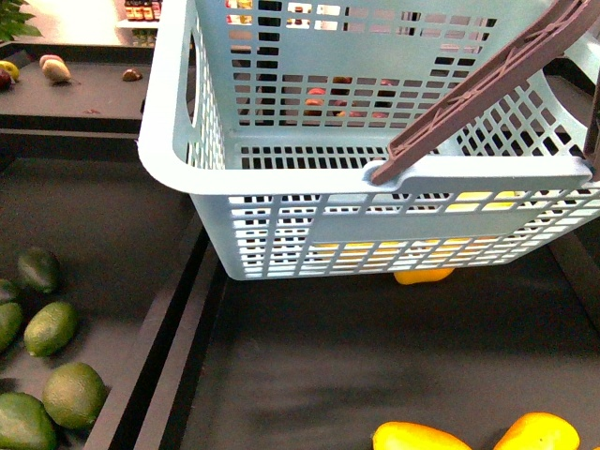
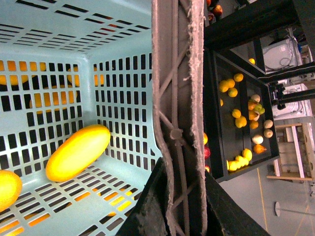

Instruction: Pick lemon and mango into basket

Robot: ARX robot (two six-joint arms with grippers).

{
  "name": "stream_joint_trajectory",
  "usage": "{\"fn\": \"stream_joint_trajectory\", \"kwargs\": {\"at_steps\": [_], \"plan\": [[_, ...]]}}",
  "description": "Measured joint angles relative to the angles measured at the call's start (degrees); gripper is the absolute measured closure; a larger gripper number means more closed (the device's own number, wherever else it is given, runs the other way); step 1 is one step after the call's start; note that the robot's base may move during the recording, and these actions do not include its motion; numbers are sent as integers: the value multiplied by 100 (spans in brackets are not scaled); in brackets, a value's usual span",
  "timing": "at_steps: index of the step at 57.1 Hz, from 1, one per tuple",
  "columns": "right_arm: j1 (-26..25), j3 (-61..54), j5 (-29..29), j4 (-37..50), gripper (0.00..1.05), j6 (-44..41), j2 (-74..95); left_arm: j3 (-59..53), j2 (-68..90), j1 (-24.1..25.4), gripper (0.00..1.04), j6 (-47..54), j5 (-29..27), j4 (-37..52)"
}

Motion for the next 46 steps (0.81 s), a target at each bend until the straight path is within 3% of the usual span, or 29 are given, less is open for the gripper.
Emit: {"fn": "stream_joint_trajectory", "kwargs": {"at_steps": [12, 20, 37, 40, 46], "plan": [[0, 0, -9, -168, 100, -11, -323, 0, 0, 0, 97, 2, 2, 0], [0, 0, -9, -170, 77, -11, -332, 0, 0, 2, 97, -4, 0, 0], [0, 0, -7, -170, 14, -11, -334, 0, 0, 2, 97, -2, -4, 0], [0, 0, 9, -173, 7, -9, -334, 0, 0, 0, 97, 0, -7, 0], [2, 0, 9, -177, 9, -11, -334, 0, 0, -52, 97, 0, 15, 0]]}}
